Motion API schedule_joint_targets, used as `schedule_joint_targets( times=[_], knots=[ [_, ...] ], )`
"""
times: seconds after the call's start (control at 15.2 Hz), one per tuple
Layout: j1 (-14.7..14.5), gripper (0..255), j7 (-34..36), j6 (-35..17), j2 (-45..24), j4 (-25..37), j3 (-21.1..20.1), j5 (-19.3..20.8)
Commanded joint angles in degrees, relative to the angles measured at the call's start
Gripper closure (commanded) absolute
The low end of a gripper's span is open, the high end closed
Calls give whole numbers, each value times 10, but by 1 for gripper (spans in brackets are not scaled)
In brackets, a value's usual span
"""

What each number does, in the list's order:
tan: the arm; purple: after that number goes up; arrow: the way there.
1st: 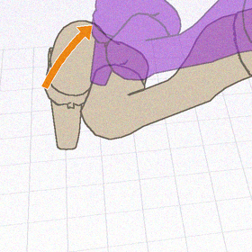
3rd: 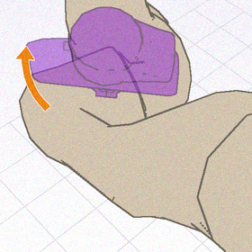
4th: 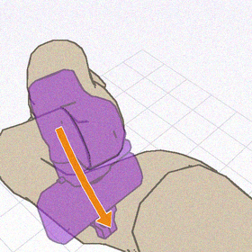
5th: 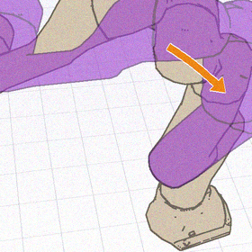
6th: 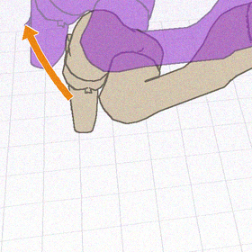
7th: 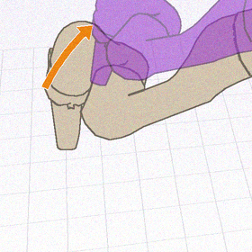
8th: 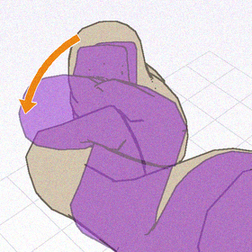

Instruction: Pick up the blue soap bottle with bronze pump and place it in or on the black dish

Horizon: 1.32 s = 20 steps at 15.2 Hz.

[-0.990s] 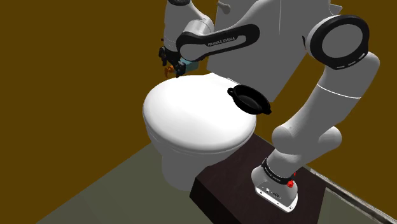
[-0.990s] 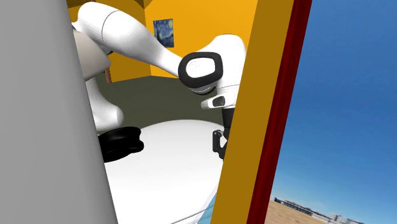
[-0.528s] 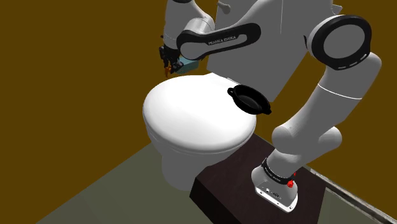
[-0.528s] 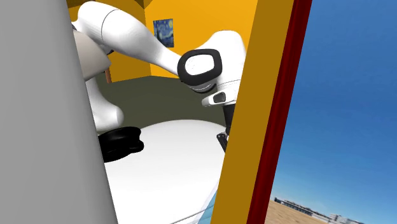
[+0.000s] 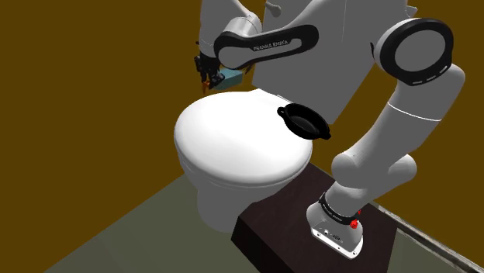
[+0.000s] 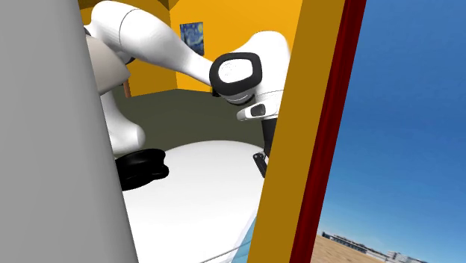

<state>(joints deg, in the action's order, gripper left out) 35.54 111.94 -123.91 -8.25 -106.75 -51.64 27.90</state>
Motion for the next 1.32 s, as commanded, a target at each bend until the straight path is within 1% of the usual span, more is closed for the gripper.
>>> schedule_joint_targets(
  times=[0.0, 0.66, 1.25],
  knots=[
    [3, 255, -9, 16, 5, 9, -1, -9],
    [5, 255, -43, 81, 20, 71, -7, -37],
    [-2, 255, -62, 147, 16, 142, -11, -43]
  ],
)
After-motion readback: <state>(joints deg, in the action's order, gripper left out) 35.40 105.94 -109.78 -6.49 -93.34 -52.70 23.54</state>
